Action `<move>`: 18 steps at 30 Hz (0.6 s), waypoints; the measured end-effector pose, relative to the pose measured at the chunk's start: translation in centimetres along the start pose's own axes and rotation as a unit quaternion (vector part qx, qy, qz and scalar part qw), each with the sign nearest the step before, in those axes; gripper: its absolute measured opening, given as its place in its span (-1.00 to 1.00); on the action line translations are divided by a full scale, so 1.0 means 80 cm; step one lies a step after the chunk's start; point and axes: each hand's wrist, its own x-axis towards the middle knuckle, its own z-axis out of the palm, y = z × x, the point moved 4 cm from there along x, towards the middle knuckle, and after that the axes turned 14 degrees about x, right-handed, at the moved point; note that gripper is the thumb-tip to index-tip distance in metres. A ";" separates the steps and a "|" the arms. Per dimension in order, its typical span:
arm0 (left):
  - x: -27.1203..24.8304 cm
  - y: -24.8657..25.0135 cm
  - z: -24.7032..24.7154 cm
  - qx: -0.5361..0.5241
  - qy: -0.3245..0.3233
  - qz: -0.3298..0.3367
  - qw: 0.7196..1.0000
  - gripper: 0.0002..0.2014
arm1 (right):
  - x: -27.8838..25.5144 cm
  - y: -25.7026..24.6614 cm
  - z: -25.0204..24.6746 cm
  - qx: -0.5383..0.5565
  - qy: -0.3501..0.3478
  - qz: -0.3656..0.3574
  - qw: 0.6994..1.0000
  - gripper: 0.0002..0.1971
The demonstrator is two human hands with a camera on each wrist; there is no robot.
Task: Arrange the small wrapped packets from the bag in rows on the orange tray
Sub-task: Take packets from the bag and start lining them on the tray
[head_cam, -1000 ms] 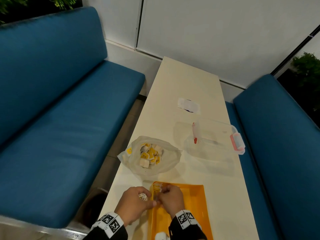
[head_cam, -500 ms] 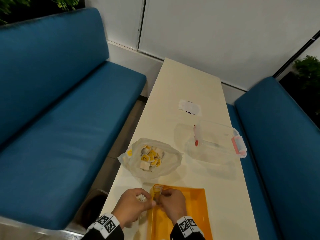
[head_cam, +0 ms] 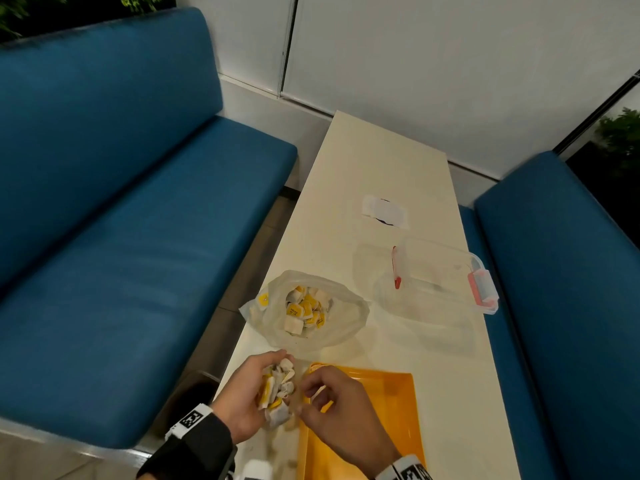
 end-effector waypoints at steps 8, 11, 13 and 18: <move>-0.005 0.001 0.014 -0.031 -0.020 0.024 0.999 -0.85 | 0.010 0.014 0.012 0.096 0.033 0.092 0.991 -0.67; -0.005 -0.001 0.014 -0.033 -0.014 0.039 0.999 -0.76 | 0.016 0.020 0.014 0.121 0.059 0.117 0.984 -0.68; -0.006 -0.002 0.014 -0.045 -0.019 0.051 0.997 -0.71 | 0.017 0.025 0.017 0.136 0.059 0.136 0.980 -0.69; -0.005 0.001 0.013 -0.097 -0.034 0.094 0.990 -0.81 | 0.016 0.033 0.025 0.167 0.043 0.178 0.969 -0.72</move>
